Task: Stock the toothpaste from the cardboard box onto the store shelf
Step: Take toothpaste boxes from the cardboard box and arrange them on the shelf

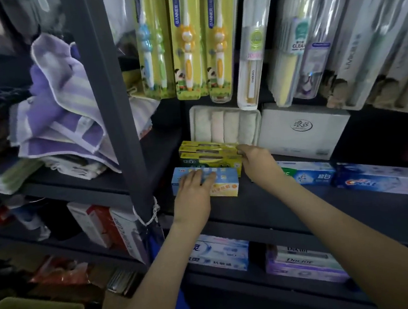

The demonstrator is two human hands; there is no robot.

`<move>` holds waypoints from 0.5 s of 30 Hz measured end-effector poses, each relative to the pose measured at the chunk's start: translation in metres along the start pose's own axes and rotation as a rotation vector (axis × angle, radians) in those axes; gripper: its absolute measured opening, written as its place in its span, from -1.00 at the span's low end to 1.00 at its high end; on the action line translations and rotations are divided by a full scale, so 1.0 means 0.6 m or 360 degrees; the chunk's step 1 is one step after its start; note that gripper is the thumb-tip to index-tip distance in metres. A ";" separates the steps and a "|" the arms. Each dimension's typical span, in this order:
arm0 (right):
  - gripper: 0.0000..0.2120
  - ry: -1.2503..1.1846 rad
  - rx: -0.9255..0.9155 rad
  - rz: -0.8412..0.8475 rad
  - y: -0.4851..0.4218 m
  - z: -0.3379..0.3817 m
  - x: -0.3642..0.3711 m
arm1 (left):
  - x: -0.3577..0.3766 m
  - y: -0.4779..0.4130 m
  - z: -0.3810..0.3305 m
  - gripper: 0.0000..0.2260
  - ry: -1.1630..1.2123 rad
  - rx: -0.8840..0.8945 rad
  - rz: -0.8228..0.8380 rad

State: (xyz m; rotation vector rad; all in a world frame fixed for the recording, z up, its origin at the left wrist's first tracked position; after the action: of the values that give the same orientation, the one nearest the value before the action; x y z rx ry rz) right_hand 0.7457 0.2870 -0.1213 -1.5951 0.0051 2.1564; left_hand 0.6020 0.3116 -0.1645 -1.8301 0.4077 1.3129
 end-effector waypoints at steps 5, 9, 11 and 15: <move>-0.63 -0.0207 -0.0067 -0.0161 0.081 0.008 -0.057 | -0.016 0.014 -0.031 -0.52 -0.0027 -0.0202 0.0122; -0.68 -0.0198 -0.0127 -0.0345 0.203 -0.017 -0.123 | -0.070 0.040 -0.155 -0.53 0.0226 -0.0180 0.0072; -0.71 -0.0153 -0.0094 -0.0375 0.275 -0.057 -0.160 | -0.086 0.055 -0.256 -0.57 0.0346 0.0042 0.0022; -0.73 -0.0017 0.0056 -0.0451 0.440 -0.182 -0.273 | -0.099 0.096 -0.477 -0.59 0.0611 0.0290 0.0123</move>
State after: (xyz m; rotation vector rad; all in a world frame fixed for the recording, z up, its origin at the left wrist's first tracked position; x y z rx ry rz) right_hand 0.7869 -0.0365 -0.0775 -1.4667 -0.1750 1.9354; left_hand 0.7188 0.0440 -0.1043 -1.9229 0.7836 0.9348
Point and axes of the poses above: each hand's wrist, its own y-axis away from the middle knuckle, its own x-axis out of the palm, z = x × y, the point moved 10 cm from there along -y, towards the middle knuckle, and after that the axes turned 1 degree about z, right-handed, at the moved point
